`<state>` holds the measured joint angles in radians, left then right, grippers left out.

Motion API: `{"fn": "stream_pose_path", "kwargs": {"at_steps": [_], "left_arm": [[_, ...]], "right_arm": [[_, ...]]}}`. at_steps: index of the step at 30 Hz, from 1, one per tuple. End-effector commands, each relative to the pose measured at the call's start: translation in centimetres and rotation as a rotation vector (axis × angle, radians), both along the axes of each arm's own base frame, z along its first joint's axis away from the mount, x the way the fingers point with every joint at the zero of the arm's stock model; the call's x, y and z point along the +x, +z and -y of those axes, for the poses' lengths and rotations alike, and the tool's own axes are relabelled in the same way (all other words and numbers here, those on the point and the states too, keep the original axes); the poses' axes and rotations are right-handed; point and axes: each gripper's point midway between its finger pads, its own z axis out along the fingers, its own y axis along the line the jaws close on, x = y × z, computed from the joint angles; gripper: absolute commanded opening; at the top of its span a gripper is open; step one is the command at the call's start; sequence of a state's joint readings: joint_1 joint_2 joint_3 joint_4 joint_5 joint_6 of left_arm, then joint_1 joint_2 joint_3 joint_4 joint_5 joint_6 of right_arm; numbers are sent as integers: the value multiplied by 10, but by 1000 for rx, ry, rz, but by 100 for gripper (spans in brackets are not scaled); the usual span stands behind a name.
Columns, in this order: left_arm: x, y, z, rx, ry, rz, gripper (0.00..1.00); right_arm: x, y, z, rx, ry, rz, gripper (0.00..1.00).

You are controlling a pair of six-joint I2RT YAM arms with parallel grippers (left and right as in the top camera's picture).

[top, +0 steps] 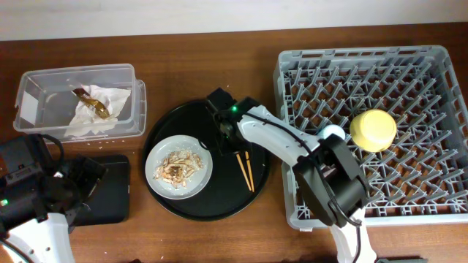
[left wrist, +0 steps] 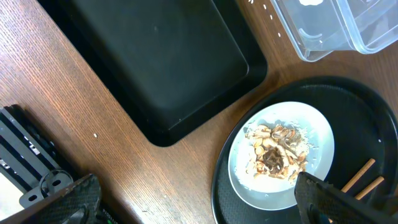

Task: Sort waste into correct bins and load items into the dishwasher rack
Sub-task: 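Move the right gripper to the chopsticks and grasp one, then place the chopstick upright in the rack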

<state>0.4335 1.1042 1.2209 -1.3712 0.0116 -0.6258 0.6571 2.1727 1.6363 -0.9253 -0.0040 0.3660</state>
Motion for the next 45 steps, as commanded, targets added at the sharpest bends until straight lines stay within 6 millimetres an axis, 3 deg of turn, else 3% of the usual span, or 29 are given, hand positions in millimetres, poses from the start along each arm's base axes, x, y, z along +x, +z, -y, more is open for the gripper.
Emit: {"fn": "stream_pose_path", "kwargs": {"at_steps": [1, 3, 4, 6, 8, 9, 10, 12, 13, 15, 17, 18, 19, 21, 22, 25, 29, 32, 35, 38, 42, 44, 45], "left_arm": [[0, 1, 0, 1, 8, 7, 99], [0, 1, 0, 1, 8, 7, 99], [0, 1, 0, 1, 8, 7, 99], [0, 1, 0, 1, 8, 7, 99], [0, 1, 0, 1, 8, 7, 99], [0, 1, 0, 1, 8, 7, 99], [0, 1, 0, 1, 8, 7, 99], [0, 1, 0, 1, 8, 6, 99], [0, 1, 0, 1, 8, 7, 99], [0, 1, 0, 1, 8, 7, 99], [0, 1, 0, 1, 8, 7, 99], [0, 1, 0, 1, 8, 7, 99], [0, 1, 0, 1, 8, 7, 99], [0, 1, 0, 1, 8, 7, 99], [0, 1, 0, 1, 8, 7, 99], [0, 1, 0, 1, 8, 7, 99], [0, 1, 0, 1, 8, 7, 99], [0, 1, 0, 1, 8, 7, 99], [0, 1, 0, 1, 8, 7, 99], [0, 1, 0, 1, 8, 7, 99], [0, 1, 0, 1, 8, 7, 99], [0, 1, 0, 1, 8, 7, 99], [0, 1, 0, 1, 8, 7, 99]], "right_arm": [[1, -13, 2, -38, 25, -2, 30], [-2, -26, 8, -73, 24, -22, 26], [-5, -26, 8, -72, 25, -35, 14], [-10, -21, 8, -70, 23, -64, 4], [-6, 15, 0, -39, 23, -59, 4], [1, 42, -3, -19, 20, -33, 4], [13, 99, -7, 33, 9, 29, 4], [20, 161, 2, 77, -16, 86, 4], [27, 193, 18, 100, -52, 129, 4], [39, 210, 34, 122, -96, 168, 4], [44, 199, 39, 96, -33, 160, 17], [46, 183, 35, 79, 1, 141, 27], [42, 158, 30, 50, 39, 96, 30], [18, 103, 21, 7, 145, -26, 34], [-7, 76, 16, 3, 252, -112, 35], [-34, 46, 10, -6, 320, -180, 41], [-43, 1, -8, 20, 379, -130, 40], [-37, -7, -16, 44, 420, -79, 40], [-24, -19, -4, -34, 413, -6, 39], [-23, -19, -4, -33, 400, -6, 9], [-24, -19, -3, -36, 363, -13, 4], [-21, -2, -5, -30, 328, -9, 4], [-15, 27, -9, -20, 307, 11, 4]]}}
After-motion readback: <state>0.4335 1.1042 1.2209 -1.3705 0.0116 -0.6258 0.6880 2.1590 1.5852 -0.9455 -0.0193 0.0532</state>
